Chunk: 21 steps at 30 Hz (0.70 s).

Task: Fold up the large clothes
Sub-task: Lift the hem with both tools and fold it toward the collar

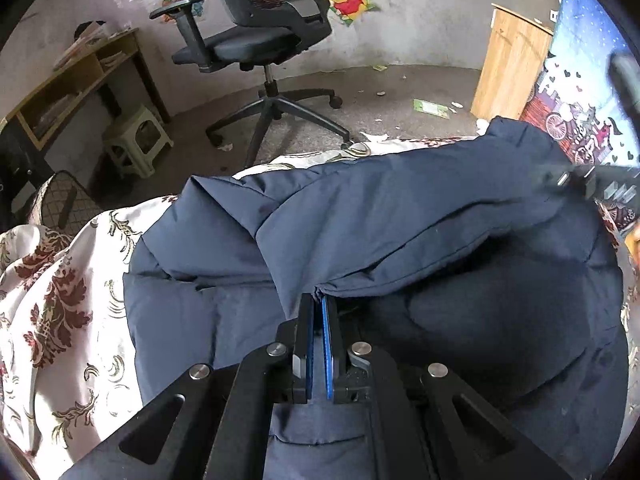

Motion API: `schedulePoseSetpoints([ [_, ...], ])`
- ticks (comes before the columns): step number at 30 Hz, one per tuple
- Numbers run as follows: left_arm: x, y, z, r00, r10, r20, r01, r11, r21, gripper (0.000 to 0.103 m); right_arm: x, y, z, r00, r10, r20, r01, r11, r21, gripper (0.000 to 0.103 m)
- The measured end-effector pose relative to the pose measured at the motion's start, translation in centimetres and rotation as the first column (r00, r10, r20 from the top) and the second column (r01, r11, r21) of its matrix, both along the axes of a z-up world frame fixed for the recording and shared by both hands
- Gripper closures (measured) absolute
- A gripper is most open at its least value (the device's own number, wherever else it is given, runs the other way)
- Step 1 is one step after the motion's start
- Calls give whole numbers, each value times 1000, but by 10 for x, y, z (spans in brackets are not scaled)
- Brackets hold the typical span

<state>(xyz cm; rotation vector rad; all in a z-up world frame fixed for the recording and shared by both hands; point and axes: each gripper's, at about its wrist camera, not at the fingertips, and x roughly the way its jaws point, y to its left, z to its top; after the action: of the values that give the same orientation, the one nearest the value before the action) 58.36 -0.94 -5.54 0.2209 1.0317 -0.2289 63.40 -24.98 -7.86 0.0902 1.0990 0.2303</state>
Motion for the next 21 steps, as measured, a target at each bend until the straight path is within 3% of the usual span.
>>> schedulePoseSetpoints([
  [3,-4,-7,5,998,-57,12,57,997,44,98,-2,-4,-16,999,13,-39,-13,1000,3,96],
  [5,-7,-7,12,996,-89,27,88,996,24,98,0,-7,-22,998,15,-58,-14,1000,14,96],
  [9,-13,1,34,990,-130,47,134,986,-96,97,4,-10,-28,997,17,-77,-14,999,34,96],
  [16,1,5,60,995,-76,62,92,940,-328,97,5,-3,-33,997,54,-54,-54,998,-9,97],
  [18,5,4,65,994,-74,78,98,923,-372,97,4,-4,-34,997,56,-57,-57,998,-9,97],
  [21,9,-3,62,993,-92,73,113,923,-369,97,5,-4,-33,997,49,-57,-49,999,5,97],
])
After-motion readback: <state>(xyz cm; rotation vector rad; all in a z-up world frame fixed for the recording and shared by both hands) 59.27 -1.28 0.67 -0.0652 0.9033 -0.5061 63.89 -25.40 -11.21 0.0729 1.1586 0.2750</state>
